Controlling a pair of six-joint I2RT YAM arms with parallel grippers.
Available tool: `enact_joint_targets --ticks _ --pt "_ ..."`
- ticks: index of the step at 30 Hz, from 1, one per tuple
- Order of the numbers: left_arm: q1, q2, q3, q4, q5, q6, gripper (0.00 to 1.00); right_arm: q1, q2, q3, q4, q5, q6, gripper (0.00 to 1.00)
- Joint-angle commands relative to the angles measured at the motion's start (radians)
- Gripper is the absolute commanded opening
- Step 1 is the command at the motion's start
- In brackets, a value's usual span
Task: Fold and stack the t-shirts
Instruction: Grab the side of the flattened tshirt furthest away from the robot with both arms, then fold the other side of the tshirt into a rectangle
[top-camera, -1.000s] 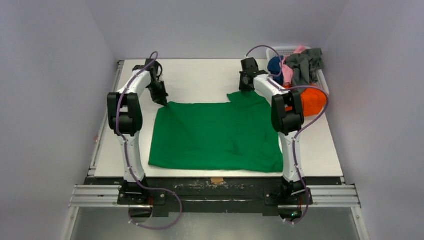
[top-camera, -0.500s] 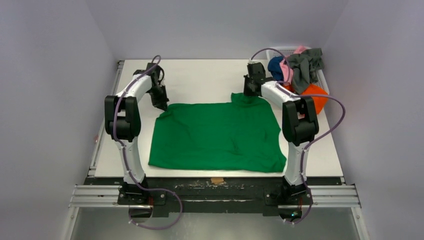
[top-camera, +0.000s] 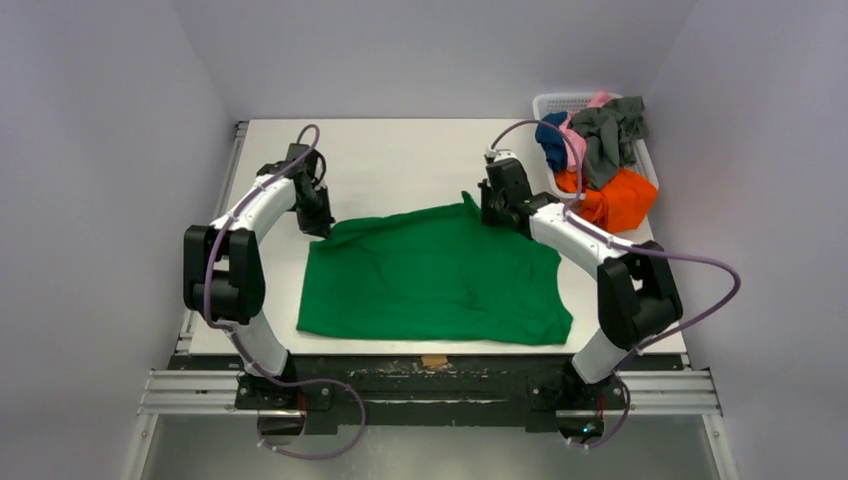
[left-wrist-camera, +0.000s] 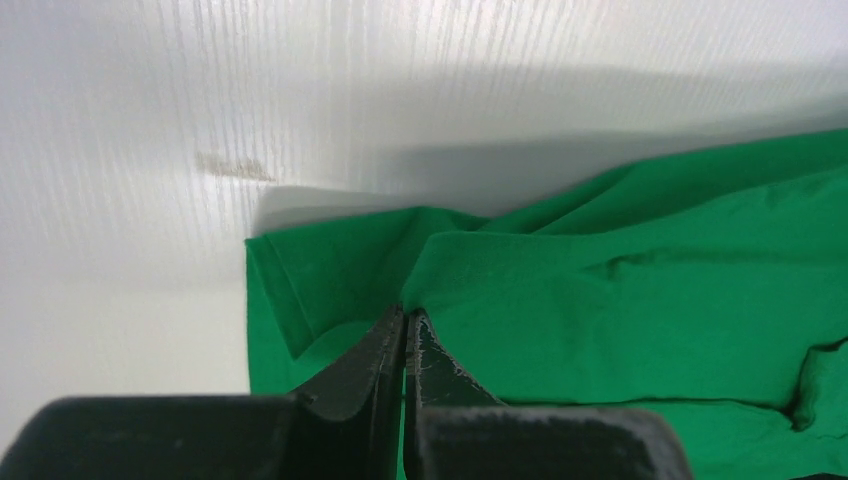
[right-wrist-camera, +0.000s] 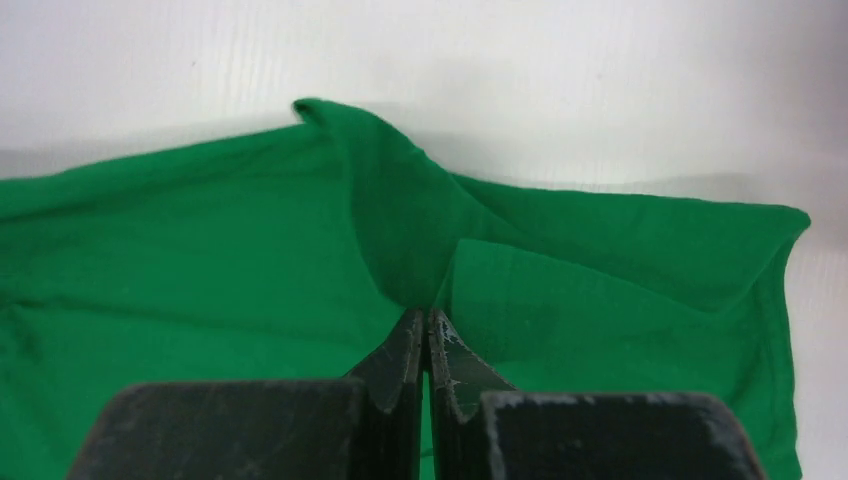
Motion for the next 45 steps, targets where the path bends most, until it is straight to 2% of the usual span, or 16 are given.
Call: enact_joint_targets --ticks 1,3,10,16,21,30,32,33,34,36,39,41,42,45 --pt "-0.020 -0.077 -0.051 0.067 -0.016 0.013 0.00 0.014 -0.119 -0.051 0.020 0.078 0.025 0.00" --pt "-0.026 -0.080 -0.050 0.048 -0.017 0.008 0.00 0.014 -0.116 -0.020 -0.063 0.133 0.023 0.00" --pt "-0.041 -0.145 -0.109 0.056 -0.060 -0.026 0.00 0.031 -0.296 -0.202 -0.059 0.089 0.052 0.00" --pt "-0.060 -0.261 -0.168 0.039 -0.206 -0.058 0.00 0.049 -0.448 -0.273 -0.155 0.079 0.081 0.00" --pt "-0.064 -0.294 -0.209 0.049 -0.242 -0.077 0.00 0.051 -0.541 -0.297 -0.248 0.083 0.082 0.00" --pt "-0.096 -0.345 -0.329 0.086 -0.259 -0.133 0.00 0.056 -0.597 -0.370 -0.329 -0.059 0.070 0.00" --pt "-0.099 -0.359 -0.357 0.074 -0.275 -0.157 0.06 0.057 -0.603 -0.395 -0.360 -0.118 0.084 0.00" --pt "-0.100 -0.369 -0.368 0.048 -0.295 -0.182 0.13 0.057 -0.614 -0.412 -0.381 -0.147 0.097 0.06" --pt "-0.100 -0.383 -0.374 0.022 -0.319 -0.208 0.24 0.058 -0.637 -0.431 -0.400 -0.193 0.101 0.12" --pt "-0.102 -0.429 -0.375 -0.032 -0.354 -0.256 0.46 0.058 -0.676 -0.457 -0.455 -0.253 0.105 0.34" --pt "-0.106 -0.526 -0.374 -0.060 -0.382 -0.315 0.73 0.059 -0.740 -0.443 -0.524 -0.273 0.104 0.56" --pt "-0.108 -0.575 -0.374 -0.001 -0.300 -0.304 0.92 0.059 -0.777 -0.413 -0.508 -0.275 0.100 0.73" --pt "-0.108 -0.587 -0.377 0.059 -0.218 -0.287 0.99 0.059 -0.790 -0.409 -0.475 -0.281 0.116 0.81" --pt "-0.129 -0.554 -0.387 0.217 0.009 -0.274 1.00 0.058 -0.801 -0.439 -0.287 -0.231 0.215 0.92"
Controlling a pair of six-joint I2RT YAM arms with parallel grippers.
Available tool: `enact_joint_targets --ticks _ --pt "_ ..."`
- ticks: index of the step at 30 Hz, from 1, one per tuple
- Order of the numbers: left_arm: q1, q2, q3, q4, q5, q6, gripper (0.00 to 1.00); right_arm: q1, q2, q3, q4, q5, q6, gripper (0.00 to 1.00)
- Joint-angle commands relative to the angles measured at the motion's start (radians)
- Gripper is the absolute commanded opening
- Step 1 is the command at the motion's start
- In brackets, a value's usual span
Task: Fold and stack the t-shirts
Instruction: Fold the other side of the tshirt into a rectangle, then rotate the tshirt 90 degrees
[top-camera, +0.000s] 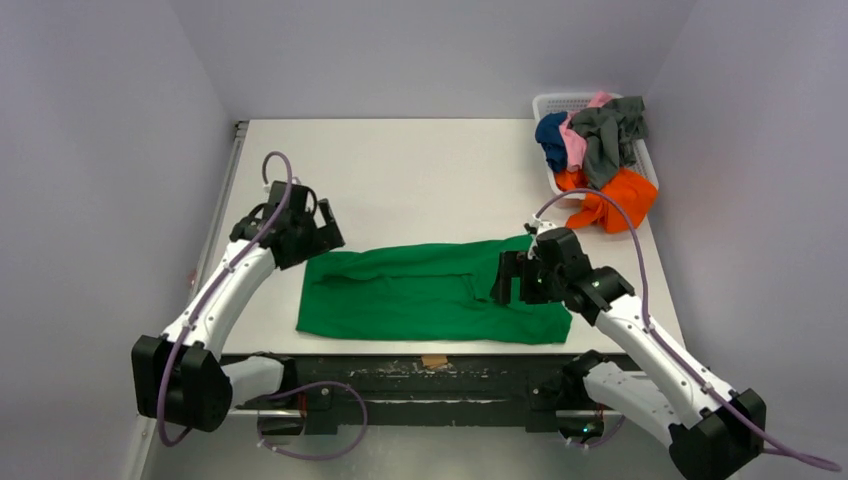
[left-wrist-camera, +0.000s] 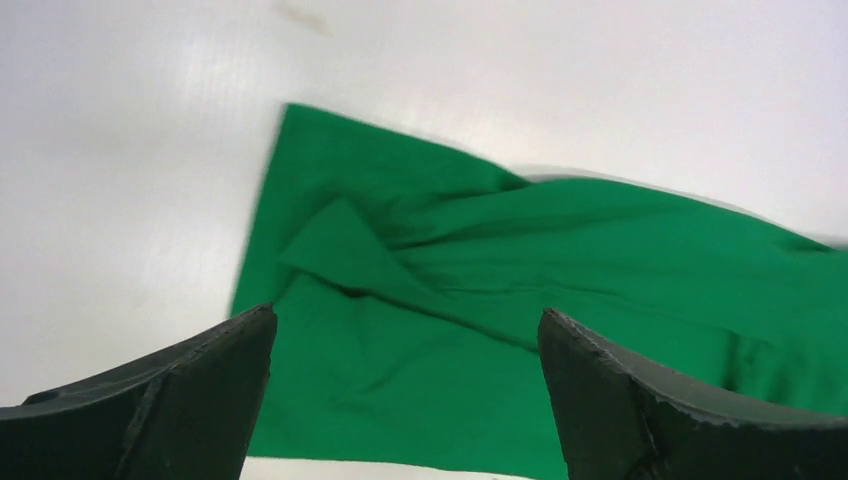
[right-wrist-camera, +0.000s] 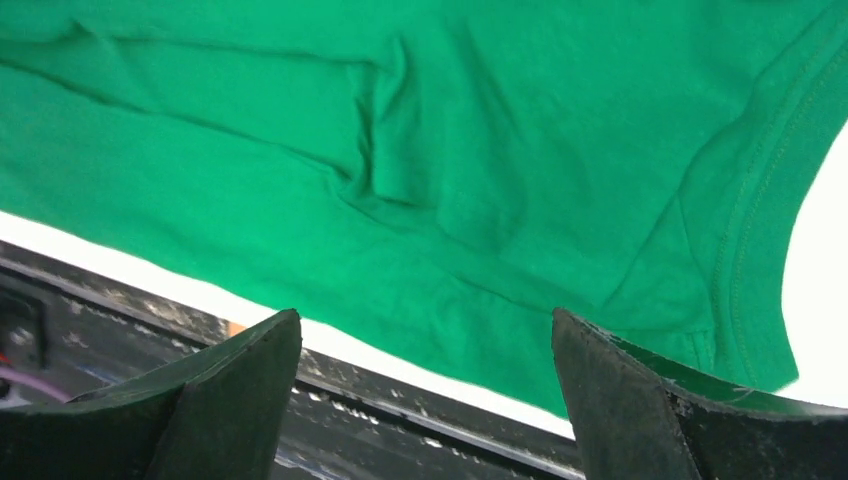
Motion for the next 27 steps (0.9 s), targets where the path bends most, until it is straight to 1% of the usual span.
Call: enact_joint_targets --ticks 1,3,6,7,10,11,13,15,17,19,21,22,24,25,26,27 --pt "-0.044 0.056 0.006 0.226 0.285 -0.002 1.00 0.003 -0.004 0.007 0.236 0.023 0.122 0.93" --pt "-0.072 0.151 0.049 0.210 0.344 0.032 1.00 0.003 0.057 -0.006 0.298 0.040 0.155 0.93" --pt "-0.094 0.269 0.059 0.209 0.380 0.046 1.00 0.002 0.196 0.008 0.306 0.063 0.160 0.92" --pt "-0.094 0.296 0.055 0.209 0.384 0.047 1.00 0.001 0.227 0.004 0.317 0.072 0.171 0.92" --pt "-0.094 0.320 0.024 0.182 0.327 0.050 1.00 -0.001 0.277 -0.034 0.358 0.080 0.201 0.92" --pt "-0.094 0.313 0.013 0.162 0.285 0.051 1.00 -0.005 0.287 -0.043 0.359 0.088 0.210 0.92" --pt "-0.090 0.273 -0.009 0.101 0.142 0.045 1.00 -0.009 0.303 -0.057 0.357 0.119 0.222 0.92" --pt "-0.069 0.236 -0.017 0.026 -0.001 0.014 1.00 -0.012 0.312 -0.067 0.351 0.143 0.232 0.92" --pt "-0.039 0.203 -0.017 -0.029 -0.109 -0.014 1.00 -0.016 0.316 -0.075 0.350 0.156 0.238 0.92" --pt "-0.018 0.176 -0.008 -0.078 -0.181 -0.034 1.00 -0.022 0.320 -0.078 0.344 0.162 0.241 0.92" --pt "-0.011 0.154 -0.001 -0.110 -0.215 -0.050 1.00 -0.025 0.314 -0.084 0.338 0.170 0.246 0.93" --pt "-0.011 0.144 0.004 -0.115 -0.208 -0.054 1.00 -0.028 0.308 -0.087 0.337 0.172 0.251 0.93" --pt "-0.016 0.114 0.004 -0.070 -0.108 -0.018 1.00 -0.029 0.294 -0.100 0.346 0.167 0.263 0.93" --pt "-0.021 0.096 -0.008 -0.016 -0.015 0.008 1.00 -0.030 0.289 -0.107 0.354 0.159 0.271 0.94" --pt "-0.030 0.082 -0.023 0.074 0.083 0.026 1.00 -0.030 0.287 -0.115 0.364 0.153 0.278 0.94" --pt "-0.042 0.076 -0.039 0.145 0.205 0.042 1.00 -0.031 0.291 -0.121 0.376 0.149 0.291 0.95"
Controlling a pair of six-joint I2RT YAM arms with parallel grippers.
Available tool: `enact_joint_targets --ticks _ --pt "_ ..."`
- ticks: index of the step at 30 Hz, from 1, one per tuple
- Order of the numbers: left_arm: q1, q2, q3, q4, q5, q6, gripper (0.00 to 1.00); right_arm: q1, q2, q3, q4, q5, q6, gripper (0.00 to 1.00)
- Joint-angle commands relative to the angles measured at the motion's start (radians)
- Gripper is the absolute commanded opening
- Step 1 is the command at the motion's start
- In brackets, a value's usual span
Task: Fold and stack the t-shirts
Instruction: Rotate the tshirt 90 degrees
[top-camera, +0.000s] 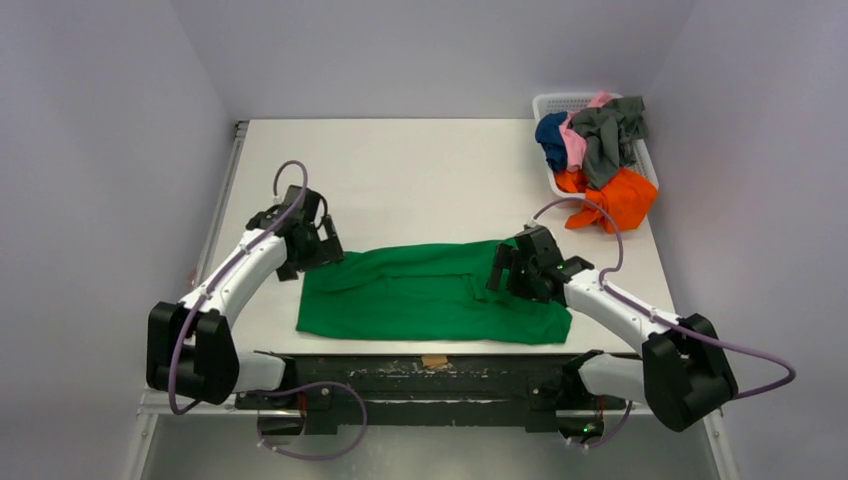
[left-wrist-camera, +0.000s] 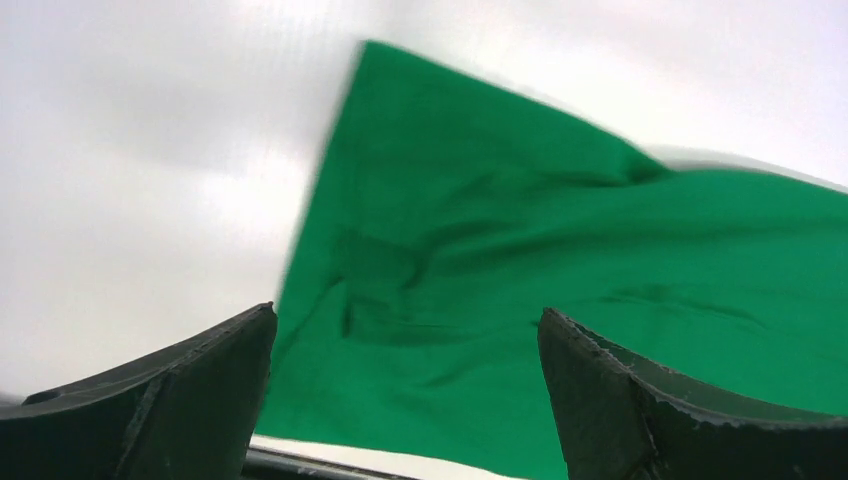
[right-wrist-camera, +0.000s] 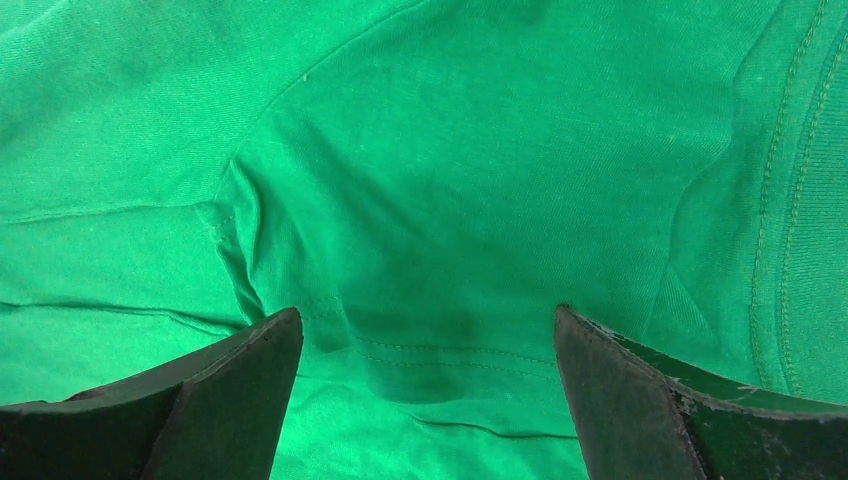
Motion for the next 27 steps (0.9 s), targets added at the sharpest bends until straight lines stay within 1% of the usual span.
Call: enact_joint_targets --ticks 1,2,3,8,12,14,16,18,21,24,27 --pt "-0.046 -0.053 -0.037 0.266 0.422 0.060 1.00 -0.009 -0.013 -0.032 0.062 0.009 0.062 0.96" --pt "-0.072 -0.036 -0.046 0.316 0.499 0.061 1.00 -0.016 0.003 -0.035 0.077 0.005 0.074 0.97" --pt "-0.090 0.009 -0.047 0.346 0.536 0.050 1.00 -0.027 0.027 -0.035 0.094 -0.002 0.081 0.97" --pt "-0.158 0.222 -0.024 0.356 0.522 0.019 1.00 -0.118 0.206 0.019 0.202 -0.081 0.077 0.97" --pt "-0.173 0.298 -0.054 0.393 0.514 -0.012 1.00 -0.151 0.421 0.146 0.245 -0.108 0.082 0.96" --pt "-0.184 0.299 -0.064 0.375 0.480 -0.030 1.00 -0.154 0.532 0.266 0.222 -0.100 0.057 0.95" --pt "-0.206 0.281 -0.077 0.352 0.436 -0.062 1.00 -0.157 0.632 0.432 0.181 -0.078 0.039 0.95" --pt "-0.242 0.254 -0.090 0.350 0.414 -0.105 1.00 -0.160 0.723 0.571 0.154 -0.084 0.025 0.95" --pt "-0.324 0.220 -0.097 0.369 0.403 -0.203 1.00 -0.161 0.878 0.803 0.081 -0.101 -0.004 0.95" --pt "-0.411 0.211 -0.102 0.448 0.433 -0.311 1.00 -0.161 1.058 1.030 0.006 -0.146 -0.030 0.93" --pt "-0.507 0.242 -0.089 0.560 0.431 -0.386 1.00 -0.160 1.191 1.213 -0.010 -0.199 -0.036 0.91"
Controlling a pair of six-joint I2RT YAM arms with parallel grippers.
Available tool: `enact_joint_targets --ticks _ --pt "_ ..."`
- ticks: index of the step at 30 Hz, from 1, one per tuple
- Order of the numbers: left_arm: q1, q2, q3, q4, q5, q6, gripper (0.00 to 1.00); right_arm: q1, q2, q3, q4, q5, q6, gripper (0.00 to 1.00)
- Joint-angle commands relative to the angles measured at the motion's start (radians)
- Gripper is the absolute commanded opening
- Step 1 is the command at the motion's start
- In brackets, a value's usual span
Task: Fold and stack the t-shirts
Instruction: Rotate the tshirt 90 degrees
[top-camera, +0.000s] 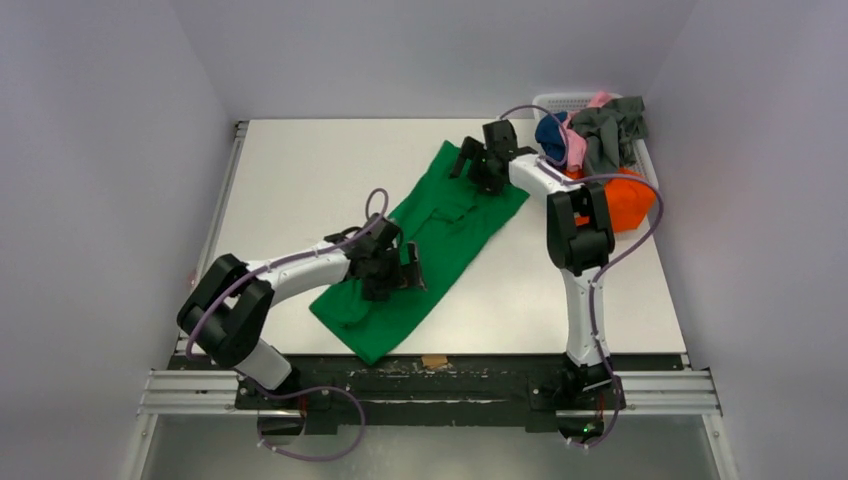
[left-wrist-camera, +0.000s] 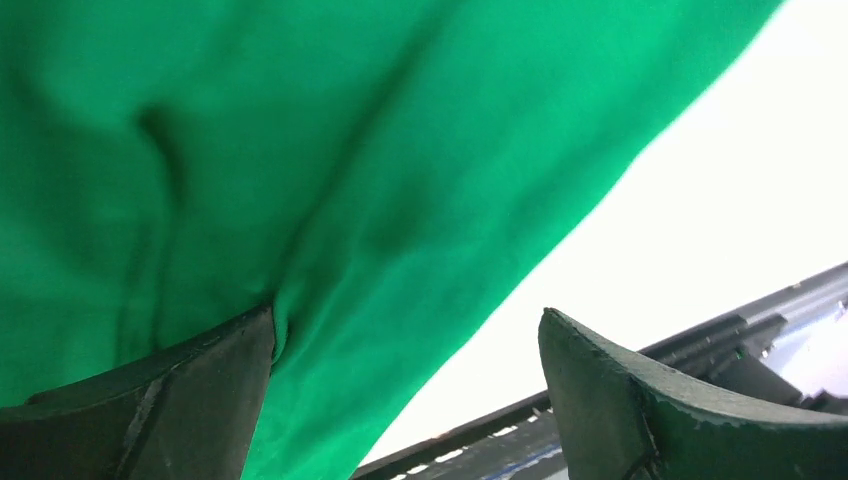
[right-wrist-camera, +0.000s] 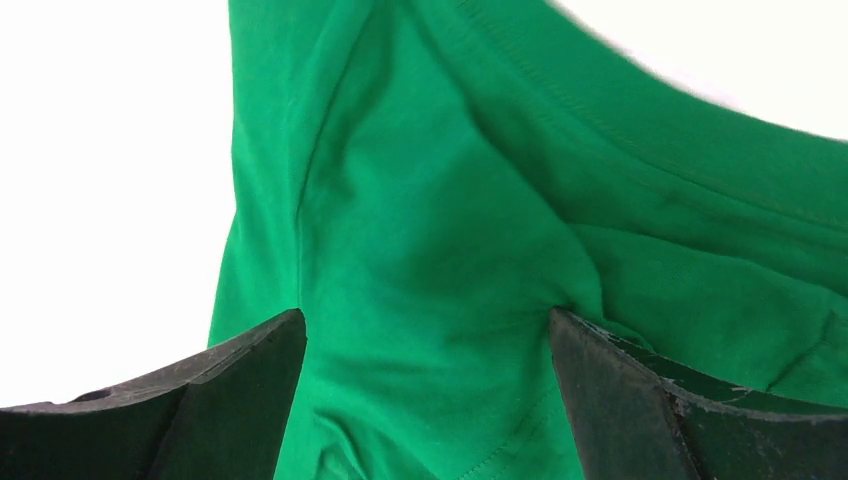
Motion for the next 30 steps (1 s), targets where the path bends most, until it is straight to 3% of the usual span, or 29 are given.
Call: enact_joint_targets --ticks 1,4,7,11,15,18,22,26,30 --pt "-0.134 0.056 0.000 0.158 0.024 -0.188 1.00 0.000 0.244 0.210 -0.066 -0.096 -0.029 0.90" --pt "-0.180 0.155 0.049 0.244 0.057 -0.237 1.00 0.010 0.391 0.432 -0.094 -0.188 -0.008 0.90" --pt "-0.233 0.234 0.096 0.323 0.068 -0.266 1.00 0.027 0.501 0.583 -0.018 -0.260 0.030 0.90" --pt "-0.285 0.270 0.168 0.319 0.064 -0.256 1.00 0.032 0.587 0.738 0.160 -0.280 0.058 0.90" --pt "-0.338 0.211 0.223 0.222 0.013 -0.180 1.00 0.028 0.553 0.815 0.143 -0.261 0.006 0.90" --pt "-0.351 0.074 0.187 0.117 -0.069 -0.115 1.00 0.030 0.368 0.717 0.121 -0.248 -0.096 0.92" --pt "-0.352 -0.142 0.050 -0.017 -0.162 -0.069 1.00 0.032 0.088 0.492 0.009 -0.112 -0.222 0.95" --pt "-0.350 -0.321 -0.084 -0.173 -0.282 -0.053 1.00 0.040 -0.229 0.048 0.008 -0.022 -0.245 0.96" --pt "-0.302 -0.390 -0.203 -0.167 -0.272 -0.020 1.00 0.104 -0.491 -0.387 0.044 0.052 -0.180 0.94"
